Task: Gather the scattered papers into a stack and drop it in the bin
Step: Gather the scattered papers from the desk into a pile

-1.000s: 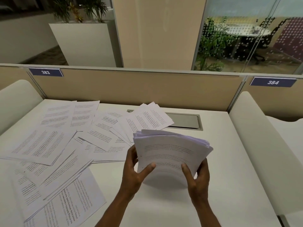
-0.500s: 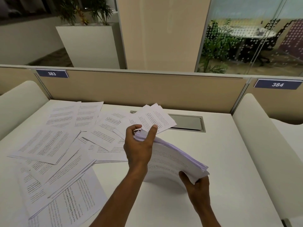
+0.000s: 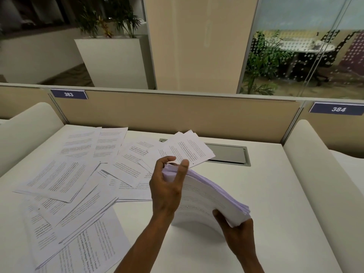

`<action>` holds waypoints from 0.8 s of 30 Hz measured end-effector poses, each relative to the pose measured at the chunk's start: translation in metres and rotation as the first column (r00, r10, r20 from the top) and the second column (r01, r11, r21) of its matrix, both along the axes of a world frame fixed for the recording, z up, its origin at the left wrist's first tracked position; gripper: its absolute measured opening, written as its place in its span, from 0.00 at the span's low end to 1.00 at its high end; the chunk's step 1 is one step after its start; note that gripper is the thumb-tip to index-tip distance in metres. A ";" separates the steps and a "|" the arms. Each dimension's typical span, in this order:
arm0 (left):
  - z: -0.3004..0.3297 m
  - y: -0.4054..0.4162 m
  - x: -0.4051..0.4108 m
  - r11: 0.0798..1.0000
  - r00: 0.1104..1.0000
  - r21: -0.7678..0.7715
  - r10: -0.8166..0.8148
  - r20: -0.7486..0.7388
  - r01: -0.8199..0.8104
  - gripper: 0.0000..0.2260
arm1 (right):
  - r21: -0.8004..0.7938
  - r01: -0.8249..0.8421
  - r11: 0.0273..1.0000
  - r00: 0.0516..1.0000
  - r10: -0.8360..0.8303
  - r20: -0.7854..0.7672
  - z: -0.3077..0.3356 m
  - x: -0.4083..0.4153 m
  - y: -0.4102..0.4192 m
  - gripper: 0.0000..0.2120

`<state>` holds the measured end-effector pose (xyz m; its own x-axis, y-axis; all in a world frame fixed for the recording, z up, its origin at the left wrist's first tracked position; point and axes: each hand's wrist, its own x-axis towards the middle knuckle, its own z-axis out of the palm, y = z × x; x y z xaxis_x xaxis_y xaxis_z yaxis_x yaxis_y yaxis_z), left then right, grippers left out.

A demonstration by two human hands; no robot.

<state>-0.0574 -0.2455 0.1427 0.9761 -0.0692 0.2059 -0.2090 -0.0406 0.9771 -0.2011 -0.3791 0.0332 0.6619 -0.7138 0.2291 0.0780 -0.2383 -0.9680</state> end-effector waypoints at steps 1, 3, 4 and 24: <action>0.000 -0.001 -0.002 0.999 0.999 0.025 0.035 0.001 -0.035 0.26 | 0.002 0.002 1.000 1.000 -0.002 -0.012 -0.002 -0.001 -0.001 0.17; -0.004 -0.003 -0.004 0.997 0.997 0.016 0.072 -0.004 -0.072 0.22 | 0.003 -0.007 1.000 0.999 0.007 -0.047 -0.009 -0.005 -0.003 0.20; -0.006 -0.003 -0.004 0.997 0.997 0.001 0.072 -0.002 -0.072 0.20 | -0.003 -0.018 1.000 0.998 0.017 -0.063 -0.011 -0.006 -0.005 0.23; -0.096 0.030 -0.001 0.930 0.889 -0.081 -0.367 -0.273 0.359 0.27 | -0.002 0.152 0.988 0.959 -0.148 -0.240 -0.035 0.002 -0.002 0.22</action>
